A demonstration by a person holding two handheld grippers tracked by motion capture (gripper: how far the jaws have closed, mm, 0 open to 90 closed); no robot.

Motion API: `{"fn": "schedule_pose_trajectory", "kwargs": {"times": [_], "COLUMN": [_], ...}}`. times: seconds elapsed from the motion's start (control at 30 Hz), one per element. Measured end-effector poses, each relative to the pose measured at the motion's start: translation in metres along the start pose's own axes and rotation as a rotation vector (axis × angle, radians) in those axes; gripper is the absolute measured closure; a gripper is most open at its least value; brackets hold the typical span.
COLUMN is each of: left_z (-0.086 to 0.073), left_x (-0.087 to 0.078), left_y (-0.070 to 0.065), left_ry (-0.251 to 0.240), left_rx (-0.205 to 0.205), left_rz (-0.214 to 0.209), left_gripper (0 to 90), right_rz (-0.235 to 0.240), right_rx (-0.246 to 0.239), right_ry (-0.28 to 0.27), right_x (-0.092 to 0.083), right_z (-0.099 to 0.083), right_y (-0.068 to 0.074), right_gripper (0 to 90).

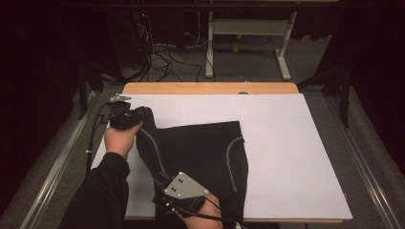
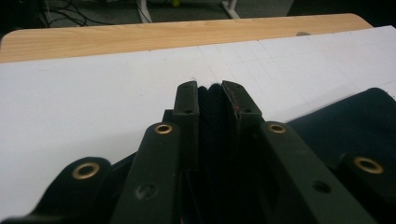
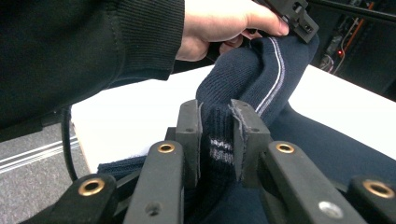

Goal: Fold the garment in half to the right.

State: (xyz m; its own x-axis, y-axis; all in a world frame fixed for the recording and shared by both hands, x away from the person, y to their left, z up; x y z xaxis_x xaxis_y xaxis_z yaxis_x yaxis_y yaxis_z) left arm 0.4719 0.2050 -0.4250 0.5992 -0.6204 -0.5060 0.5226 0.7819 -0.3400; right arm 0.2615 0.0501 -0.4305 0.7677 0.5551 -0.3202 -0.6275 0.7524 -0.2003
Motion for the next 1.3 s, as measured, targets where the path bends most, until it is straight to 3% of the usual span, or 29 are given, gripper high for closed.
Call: {"fn": "schedule_pose_trajectory", "kwargs": {"times": [0.57, 1.3], "left_z": [0.002, 0.013], "left_x": [0.044, 0.085], "left_y": [-0.033, -0.076], "left_ry": [0.037, 0.03], "left_rx": [0.033, 0.069], "left_rz": [-0.012, -0.065], "left_gripper": [73.6, 73.4], "right_rz": [-0.052, -0.112], "right_rx": [0.05, 0.069], "right_ry": [0.035, 0.07], "right_x": [-0.017, -0.042], "right_z": [-0.038, -0.063], "right_y": [-0.039, -0.079], "right_gripper": [75.8, 75.0]}}
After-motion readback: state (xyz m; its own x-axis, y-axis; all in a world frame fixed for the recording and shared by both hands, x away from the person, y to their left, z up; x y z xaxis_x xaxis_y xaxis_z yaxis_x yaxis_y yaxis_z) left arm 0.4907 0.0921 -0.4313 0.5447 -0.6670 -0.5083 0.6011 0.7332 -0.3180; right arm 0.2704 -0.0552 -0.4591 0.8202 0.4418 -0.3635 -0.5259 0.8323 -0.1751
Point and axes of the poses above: each handheld gripper's, and its own axes: x roughly forward along the jaws, z roughly out of its top, y roughly to its left, the point moved 7 cm from there along x, roughly forward along the jaws, and after that the axes turned 15 degrees about -z, right-handed, at the moved point
